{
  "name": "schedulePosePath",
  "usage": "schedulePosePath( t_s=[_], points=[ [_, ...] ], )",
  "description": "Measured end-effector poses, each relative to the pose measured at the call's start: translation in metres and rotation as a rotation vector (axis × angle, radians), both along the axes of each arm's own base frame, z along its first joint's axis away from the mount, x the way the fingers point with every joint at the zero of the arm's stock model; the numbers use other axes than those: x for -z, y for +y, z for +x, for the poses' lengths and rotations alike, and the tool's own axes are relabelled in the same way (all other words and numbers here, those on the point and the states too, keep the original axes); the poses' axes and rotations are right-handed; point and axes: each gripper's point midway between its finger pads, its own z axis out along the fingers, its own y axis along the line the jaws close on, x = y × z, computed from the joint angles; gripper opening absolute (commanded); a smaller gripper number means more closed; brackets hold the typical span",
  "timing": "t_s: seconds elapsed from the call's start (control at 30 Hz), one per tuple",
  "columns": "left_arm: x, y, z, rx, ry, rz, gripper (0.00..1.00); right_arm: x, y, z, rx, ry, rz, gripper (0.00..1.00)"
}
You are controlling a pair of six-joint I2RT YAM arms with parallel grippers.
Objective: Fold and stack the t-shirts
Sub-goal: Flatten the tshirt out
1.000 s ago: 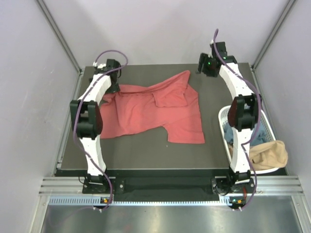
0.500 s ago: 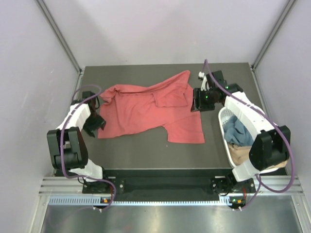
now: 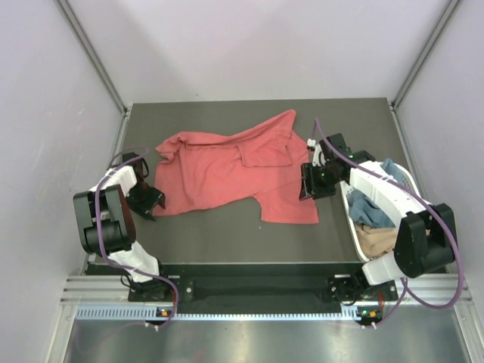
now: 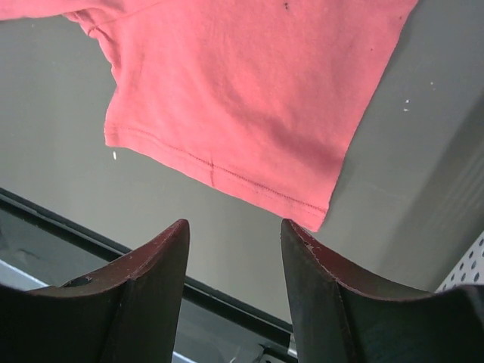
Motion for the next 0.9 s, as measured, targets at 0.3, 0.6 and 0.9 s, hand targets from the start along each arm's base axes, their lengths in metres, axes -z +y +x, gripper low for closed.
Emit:
schedulePosePath(
  t_s=[0.3, 0.6, 0.9],
  points=[
    [0.003, 0.000, -0.001, -0.025, 0.004, -0.001, 0.56, 0.006, -0.007, -0.010, -0.014, 0.001, -0.011, 0.52],
    [0.003, 0.008, -0.002, -0.049, 0.003, 0.009, 0.55, 0.017, -0.013, -0.022, -0.016, 0.029, -0.028, 0.53],
    [-0.011, 0.021, -0.001, -0.051, -0.035, 0.078, 0.61, 0.021, -0.017, -0.028, -0.011, 0.040, -0.035, 0.53]
  ],
)
